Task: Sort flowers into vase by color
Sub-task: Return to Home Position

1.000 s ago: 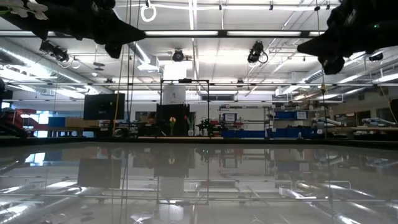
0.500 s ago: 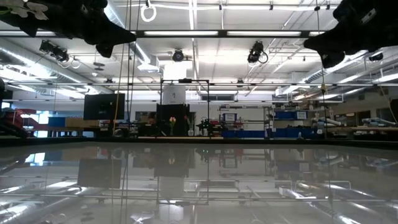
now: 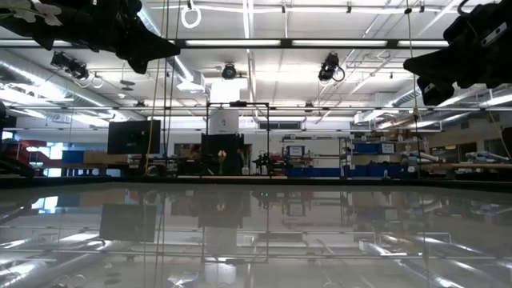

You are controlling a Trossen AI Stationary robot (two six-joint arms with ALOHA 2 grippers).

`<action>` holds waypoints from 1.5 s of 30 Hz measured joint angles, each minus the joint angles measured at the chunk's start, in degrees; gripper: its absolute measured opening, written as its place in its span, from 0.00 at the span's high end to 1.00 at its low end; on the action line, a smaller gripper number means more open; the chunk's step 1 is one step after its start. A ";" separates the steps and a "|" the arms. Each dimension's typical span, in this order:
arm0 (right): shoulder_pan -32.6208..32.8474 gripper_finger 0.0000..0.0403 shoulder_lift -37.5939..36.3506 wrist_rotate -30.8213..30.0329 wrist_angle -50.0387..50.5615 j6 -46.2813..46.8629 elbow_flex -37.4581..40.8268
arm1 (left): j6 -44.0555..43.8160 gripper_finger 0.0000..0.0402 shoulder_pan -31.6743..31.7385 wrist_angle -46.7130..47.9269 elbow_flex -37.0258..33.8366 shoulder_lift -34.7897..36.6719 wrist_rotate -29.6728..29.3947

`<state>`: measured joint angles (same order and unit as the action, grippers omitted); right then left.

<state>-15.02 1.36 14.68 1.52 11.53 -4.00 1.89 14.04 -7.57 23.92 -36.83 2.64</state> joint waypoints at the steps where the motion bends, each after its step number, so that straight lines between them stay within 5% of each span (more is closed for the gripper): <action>1: -0.01 1.00 -0.24 0.00 -0.50 0.05 0.48 | -0.28 1.00 -0.01 -0.73 -0.02 -0.09 0.00; 18: -0.03 1.00 -0.48 1.99 1.11 0.37 1.02 | -3.13 1.00 0.36 -16.49 -0.02 -14.95 3.02; 27: -0.03 1.00 -0.63 2.50 0.83 1.82 1.02 | -4.10 1.00 -5.35 -3.96 -0.04 -5.86 2.94; 36: -0.03 1.00 -0.63 1.49 0.65 2.45 1.02 | -4.29 1.00 -11.51 8.85 -0.09 5.30 -7.09; 39: -0.03 1.00 -0.63 1.46 0.63 2.47 1.02 | -5.84 1.00 -12.55 4.12 -5.09 8.72 -8.40; 45: -0.03 1.00 -0.63 1.49 -0.75 3.70 1.02 | -13.64 1.00 -12.68 -20.67 -22.46 12.26 -9.75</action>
<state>-15.05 0.73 16.16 0.77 15.23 -2.98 -11.75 1.37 -28.23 1.46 -24.57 -7.10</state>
